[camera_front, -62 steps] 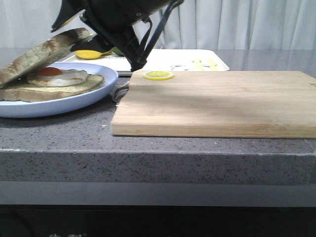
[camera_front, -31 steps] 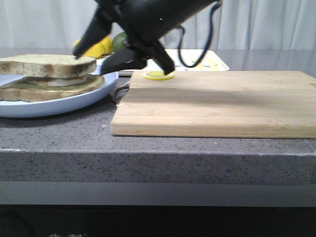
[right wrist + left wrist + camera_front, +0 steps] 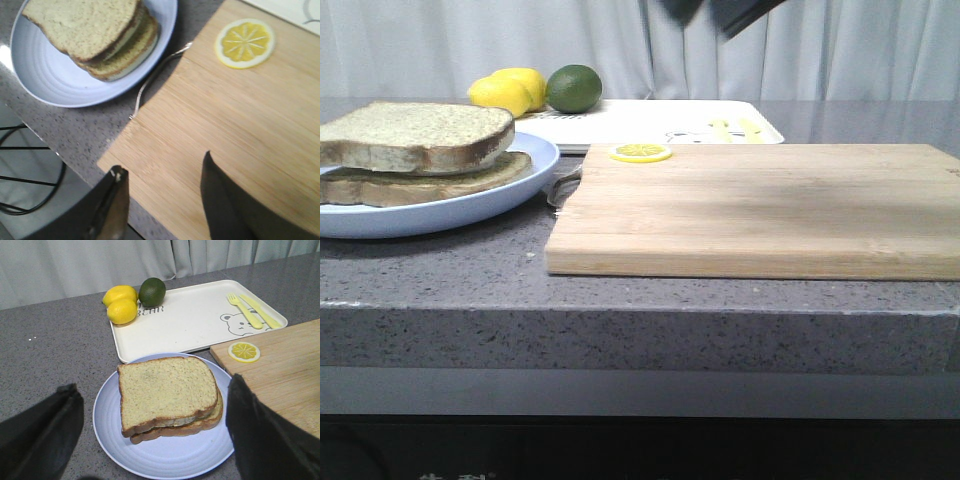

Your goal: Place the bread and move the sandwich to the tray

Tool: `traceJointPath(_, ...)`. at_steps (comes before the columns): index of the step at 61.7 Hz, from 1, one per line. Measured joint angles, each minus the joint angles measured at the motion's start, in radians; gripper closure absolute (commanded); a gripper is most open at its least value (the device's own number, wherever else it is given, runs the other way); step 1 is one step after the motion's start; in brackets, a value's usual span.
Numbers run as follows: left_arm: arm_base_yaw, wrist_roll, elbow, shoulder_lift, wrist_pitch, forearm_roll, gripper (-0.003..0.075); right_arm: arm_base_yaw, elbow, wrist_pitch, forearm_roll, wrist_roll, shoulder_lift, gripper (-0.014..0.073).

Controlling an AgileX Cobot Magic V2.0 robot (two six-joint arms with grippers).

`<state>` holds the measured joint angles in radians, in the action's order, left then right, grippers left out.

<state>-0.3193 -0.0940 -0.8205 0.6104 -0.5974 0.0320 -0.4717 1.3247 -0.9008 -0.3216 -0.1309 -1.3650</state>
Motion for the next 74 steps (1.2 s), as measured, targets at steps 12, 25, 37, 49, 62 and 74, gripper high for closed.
traceJointPath(12,0.000,0.000,0.000,0.000,0.000,0.000,0.0154,0.000,-0.057,-0.045,0.128,0.039,0.249,0.0232)
traceJointPath(25,0.000,0.000,0.027,0.000,-0.008,0.000,0.0154,0.000,-0.214,-0.058,0.148,0.044,0.536,0.0232)
traceJointPath(37,0.000,0.000,0.044,0.000,-0.009,0.000,0.0154,0.000,-0.346,-0.066,0.172,0.044,0.724,0.0232)
traceJointPath(49,0.000,0.000,0.049,0.000,-0.020,0.000,0.0154,0.000,-0.445,-0.075,0.176,0.044,0.831,0.0232)
traceJointPath(62,0.000,0.002,0.034,0.003,-0.076,0.000,0.0154,0.000,-0.457,-0.080,0.176,0.044,0.843,0.0232)
traceJointPath(74,0.050,0.034,-0.083,0.084,-0.279,-0.032,0.0154,0.000,-0.457,-0.082,0.176,0.045,0.843,0.0232)
